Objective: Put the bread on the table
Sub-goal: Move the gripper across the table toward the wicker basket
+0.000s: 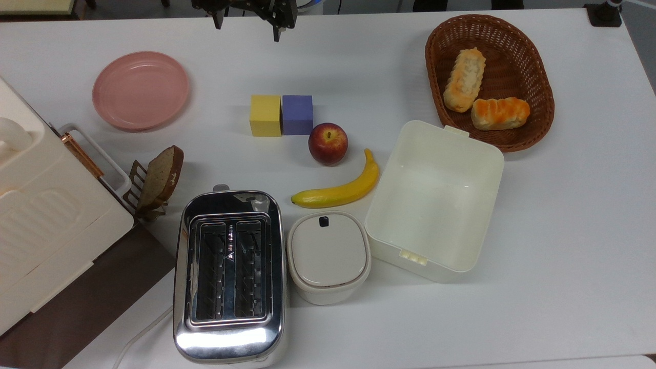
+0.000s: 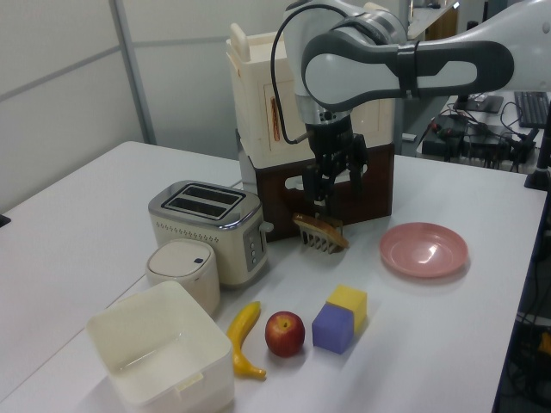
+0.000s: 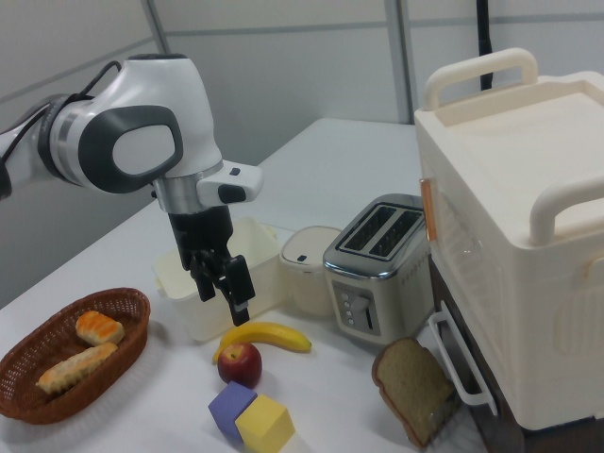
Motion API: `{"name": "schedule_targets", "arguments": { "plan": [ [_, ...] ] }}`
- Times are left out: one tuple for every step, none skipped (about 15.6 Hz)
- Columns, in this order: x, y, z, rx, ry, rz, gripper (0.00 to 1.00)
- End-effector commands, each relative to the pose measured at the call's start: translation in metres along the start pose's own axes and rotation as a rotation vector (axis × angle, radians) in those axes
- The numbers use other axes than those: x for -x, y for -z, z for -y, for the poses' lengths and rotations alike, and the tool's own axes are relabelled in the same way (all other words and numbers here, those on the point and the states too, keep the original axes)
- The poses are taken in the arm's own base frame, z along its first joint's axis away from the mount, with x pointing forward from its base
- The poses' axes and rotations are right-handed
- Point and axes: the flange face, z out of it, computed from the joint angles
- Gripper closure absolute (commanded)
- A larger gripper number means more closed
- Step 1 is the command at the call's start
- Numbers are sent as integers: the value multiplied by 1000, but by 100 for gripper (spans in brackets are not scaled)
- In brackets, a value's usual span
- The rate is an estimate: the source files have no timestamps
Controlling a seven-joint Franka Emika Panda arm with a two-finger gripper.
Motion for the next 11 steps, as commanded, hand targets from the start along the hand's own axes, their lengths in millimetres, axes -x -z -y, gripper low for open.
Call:
{"name": "schedule_targets", "arguments": {
  "plan": [
    [-4,-3,1,-16,37,-10,0],
    [-4,-3,3,-16,37,-10,0],
    [-5,-5,2,-18,31,-6,0],
    [-5,-4,4,-19,34,-9,0],
    [-5,-6,4,-17,34,-5,0],
    [-8,-10,4,-16,36,2,0],
    [-8,-10,4,-16,40,2,0],
    [-8,-11,6,-15,47,5,0],
    [-7,-11,8,-15,51,5,0],
    [-7,-11,10,-14,57,5,0],
    [-7,-13,12,-13,79,9,0]
  ]
}}
